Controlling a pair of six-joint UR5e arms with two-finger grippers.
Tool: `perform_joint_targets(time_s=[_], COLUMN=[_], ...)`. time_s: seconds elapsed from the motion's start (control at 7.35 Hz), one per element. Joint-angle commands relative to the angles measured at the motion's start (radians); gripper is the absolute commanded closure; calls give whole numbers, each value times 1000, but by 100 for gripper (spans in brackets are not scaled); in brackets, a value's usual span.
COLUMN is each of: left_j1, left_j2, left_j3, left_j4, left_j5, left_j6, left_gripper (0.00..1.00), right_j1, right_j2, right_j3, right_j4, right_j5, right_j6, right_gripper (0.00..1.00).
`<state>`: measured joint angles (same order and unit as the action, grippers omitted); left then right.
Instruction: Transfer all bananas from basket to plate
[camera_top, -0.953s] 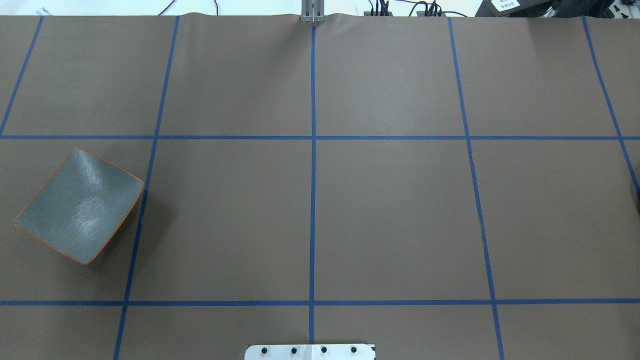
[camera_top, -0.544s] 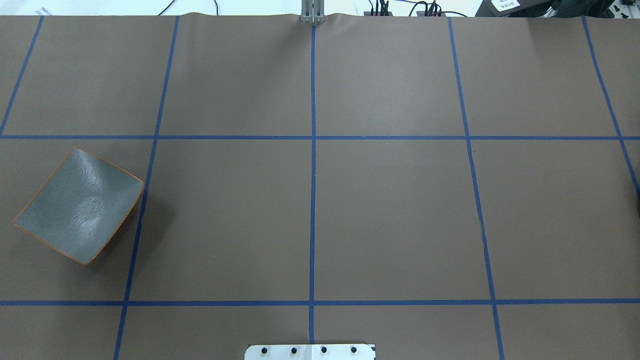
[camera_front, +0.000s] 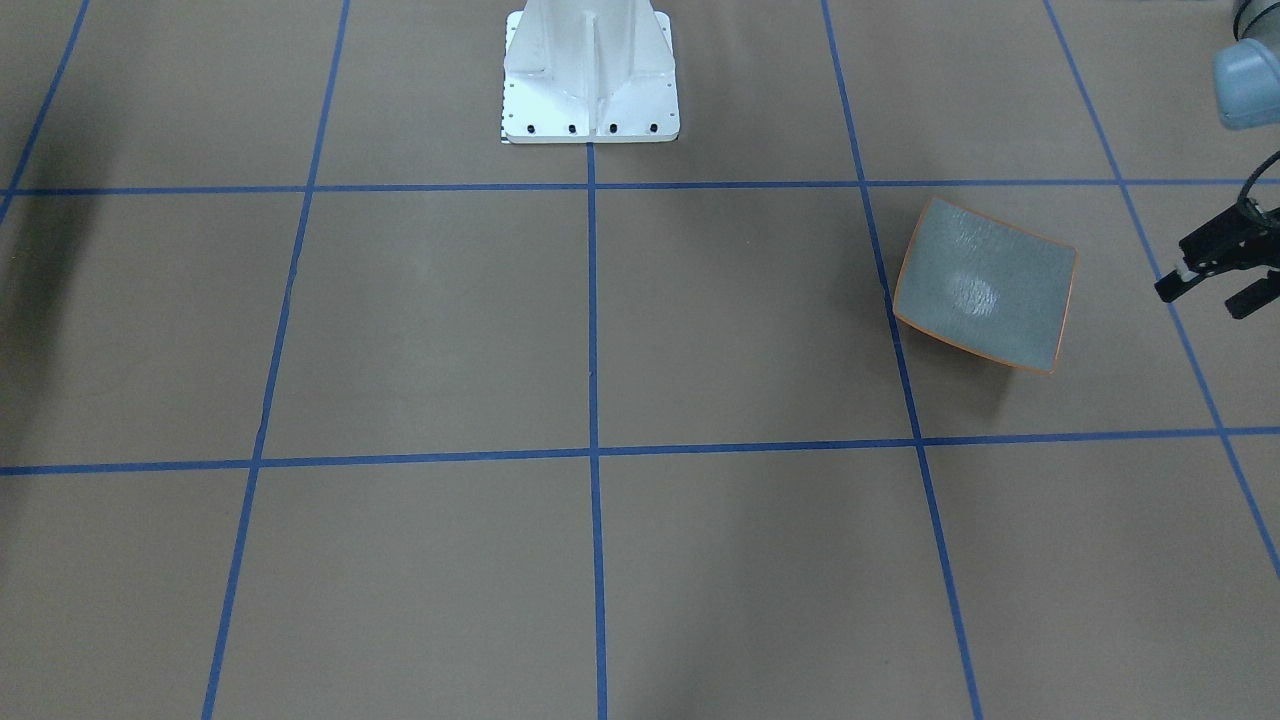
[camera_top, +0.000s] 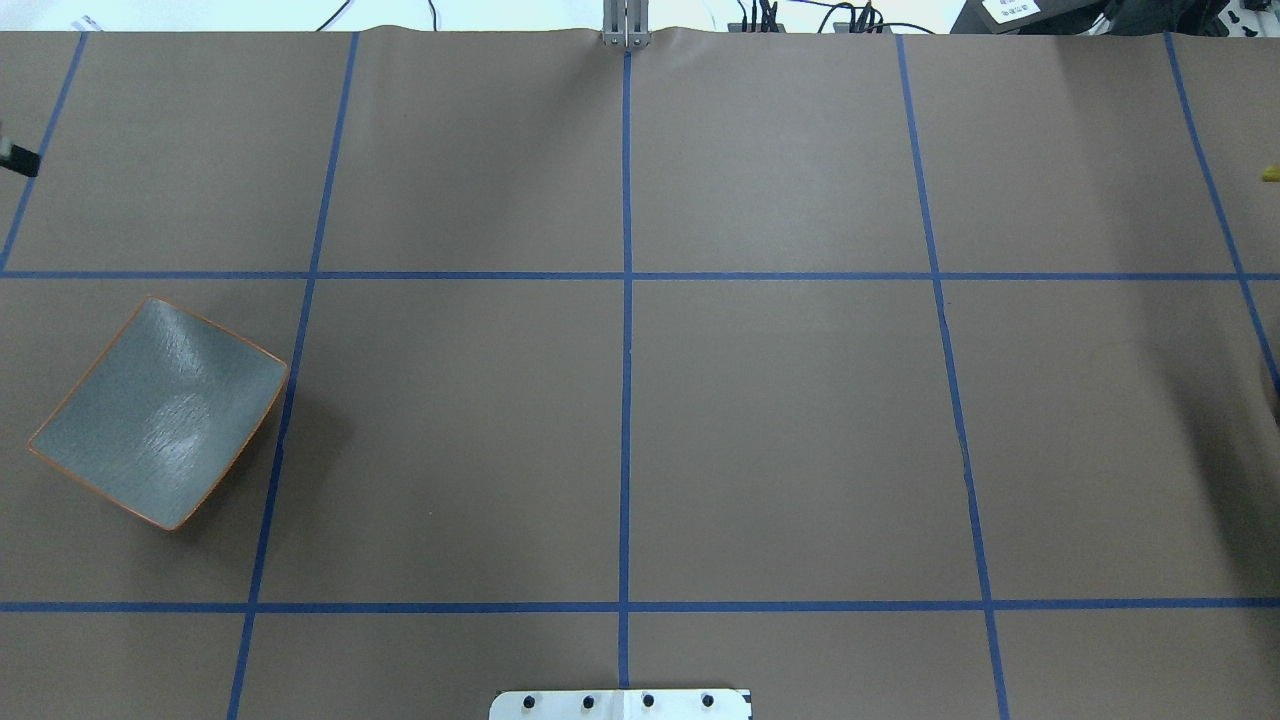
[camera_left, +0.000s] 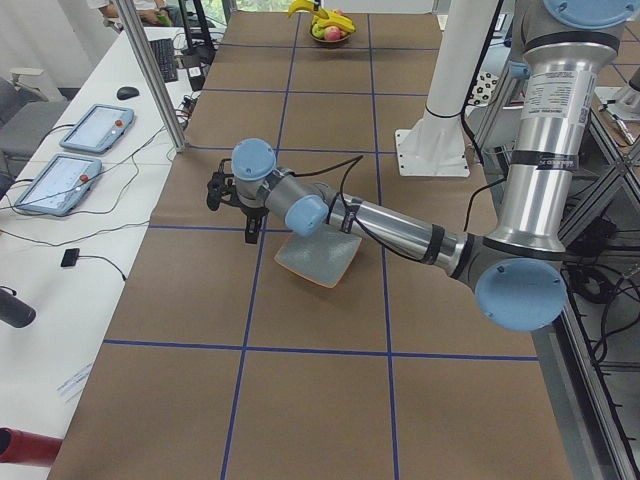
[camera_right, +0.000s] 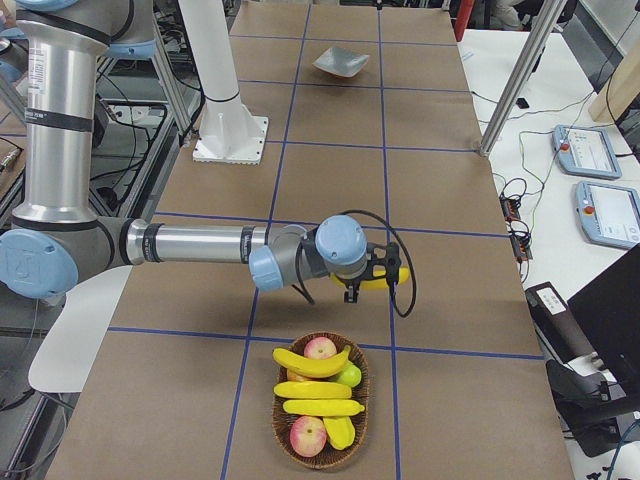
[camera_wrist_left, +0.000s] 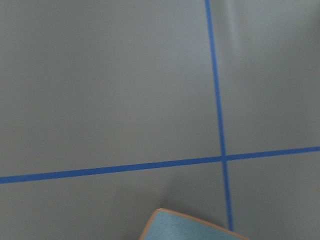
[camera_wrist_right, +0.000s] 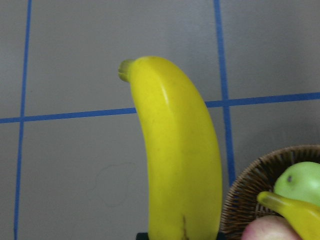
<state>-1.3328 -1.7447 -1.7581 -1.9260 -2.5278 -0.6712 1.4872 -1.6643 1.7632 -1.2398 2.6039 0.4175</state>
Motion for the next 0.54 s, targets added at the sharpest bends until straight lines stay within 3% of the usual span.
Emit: perform_joint_targets(time_s=[0.0,0.41], left_j1=[90,230], left_j2=[-134,-323], left_j3=[9,78], left_j4=[-16,-16], left_j5=[-6,6], left_j6=[-186,-362], left_gripper=[0,0], right_j1=[-210,-586], right_j2=[180,495], right_j3=[59,55], right_j4=[0,0], right_j5=[-11,-269], right_j6=[295,691], right_gripper=[100,100])
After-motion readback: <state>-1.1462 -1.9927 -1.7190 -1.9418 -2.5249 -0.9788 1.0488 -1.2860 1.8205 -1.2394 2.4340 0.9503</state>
